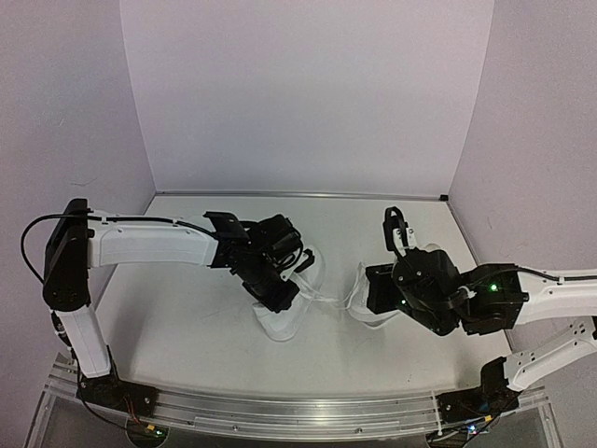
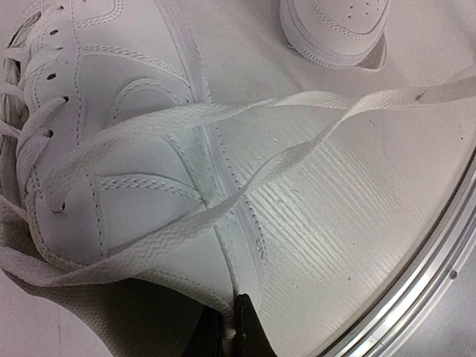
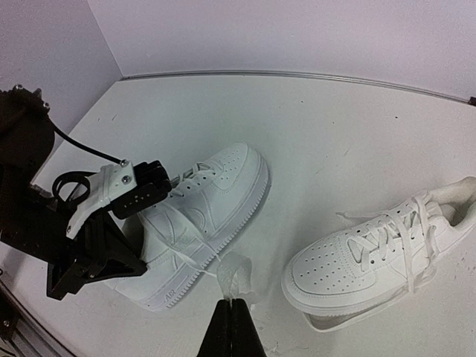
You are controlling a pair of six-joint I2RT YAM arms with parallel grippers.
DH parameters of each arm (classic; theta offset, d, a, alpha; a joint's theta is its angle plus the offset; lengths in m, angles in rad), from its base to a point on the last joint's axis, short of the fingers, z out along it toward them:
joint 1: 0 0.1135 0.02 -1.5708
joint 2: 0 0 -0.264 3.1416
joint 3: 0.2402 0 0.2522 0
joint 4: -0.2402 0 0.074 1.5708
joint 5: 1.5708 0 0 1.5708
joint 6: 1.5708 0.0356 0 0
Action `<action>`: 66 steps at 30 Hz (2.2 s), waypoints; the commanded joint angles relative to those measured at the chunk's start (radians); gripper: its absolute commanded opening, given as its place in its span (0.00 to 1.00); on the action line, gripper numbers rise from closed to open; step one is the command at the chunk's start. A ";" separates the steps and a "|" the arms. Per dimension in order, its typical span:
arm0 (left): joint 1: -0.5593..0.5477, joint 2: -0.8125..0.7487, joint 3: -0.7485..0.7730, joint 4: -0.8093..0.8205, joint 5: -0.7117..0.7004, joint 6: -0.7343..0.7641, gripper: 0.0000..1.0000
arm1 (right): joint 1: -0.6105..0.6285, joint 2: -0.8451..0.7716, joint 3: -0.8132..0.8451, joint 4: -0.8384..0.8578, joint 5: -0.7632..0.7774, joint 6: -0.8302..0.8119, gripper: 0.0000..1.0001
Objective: Tie the shoes
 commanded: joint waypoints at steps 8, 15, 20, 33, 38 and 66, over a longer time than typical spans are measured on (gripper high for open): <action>-0.006 -0.157 -0.073 -0.063 -0.146 0.217 0.00 | -0.001 -0.037 0.066 0.015 -0.011 -0.108 0.00; -0.006 -0.139 -0.076 0.140 0.109 0.112 0.18 | -0.001 0.003 0.138 0.054 -0.035 -0.191 0.00; -0.006 -0.218 -0.091 0.187 0.122 0.080 0.51 | -0.002 -0.048 0.153 0.057 0.015 -0.207 0.00; 0.182 -0.406 -0.345 0.210 0.076 -0.100 0.80 | -0.003 -0.068 0.183 0.056 0.114 -0.273 0.00; 0.184 -0.413 -0.457 0.330 0.154 -0.157 0.83 | -0.016 -0.071 0.211 0.055 0.146 -0.295 0.00; 0.120 -0.539 -0.337 0.395 0.147 -0.018 0.82 | -0.078 0.041 0.335 0.116 -0.224 -0.499 0.00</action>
